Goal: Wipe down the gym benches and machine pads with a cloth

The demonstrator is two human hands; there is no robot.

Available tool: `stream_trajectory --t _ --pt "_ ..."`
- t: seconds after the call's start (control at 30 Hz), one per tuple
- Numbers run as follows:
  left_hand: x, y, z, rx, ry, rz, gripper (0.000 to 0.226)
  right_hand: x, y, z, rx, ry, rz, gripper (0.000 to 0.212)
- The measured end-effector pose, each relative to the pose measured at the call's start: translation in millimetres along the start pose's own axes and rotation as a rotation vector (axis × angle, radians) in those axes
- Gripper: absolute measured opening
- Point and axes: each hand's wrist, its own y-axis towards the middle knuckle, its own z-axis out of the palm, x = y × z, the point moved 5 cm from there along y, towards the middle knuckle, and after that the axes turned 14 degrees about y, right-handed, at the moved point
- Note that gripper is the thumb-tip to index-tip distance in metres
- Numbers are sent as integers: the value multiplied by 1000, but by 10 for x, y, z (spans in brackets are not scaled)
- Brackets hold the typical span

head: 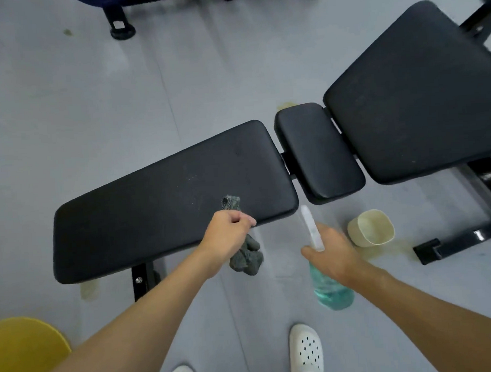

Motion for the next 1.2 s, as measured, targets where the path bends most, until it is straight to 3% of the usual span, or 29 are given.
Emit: stream_trajectory --t 0.2,0.27,0.4,0.57,0.77,1.03,1.13,1.2 --pt "2 408 862 171 88 176 23 -926 255 32 -195 8 4 22" --pt "76 621 1194 241 177 258 23 -1243 469 102 -234 -78 23 36" --pt "317 1171 1792 338 324 399 27 -1948 1040 349 -296 -20 72 71" --pt "601 1948 2413 291 460 542 27 -2630 1676 712 -428 0 111 53" --pt "903 2578 2821 263 456 607 27 -3236 2203 1072 -552 46 200 38" --pt "905 2506 2801 317 438 702 30 -3316 2133 1229 -503 122 388 37" --pt "691 2194 2711 351 432 768 31 -2925 1763 1058 -670 503 383 41" --pt "476 1901 2619 379 390 870 33 -2552 1543 1036 -516 1006 356 40"
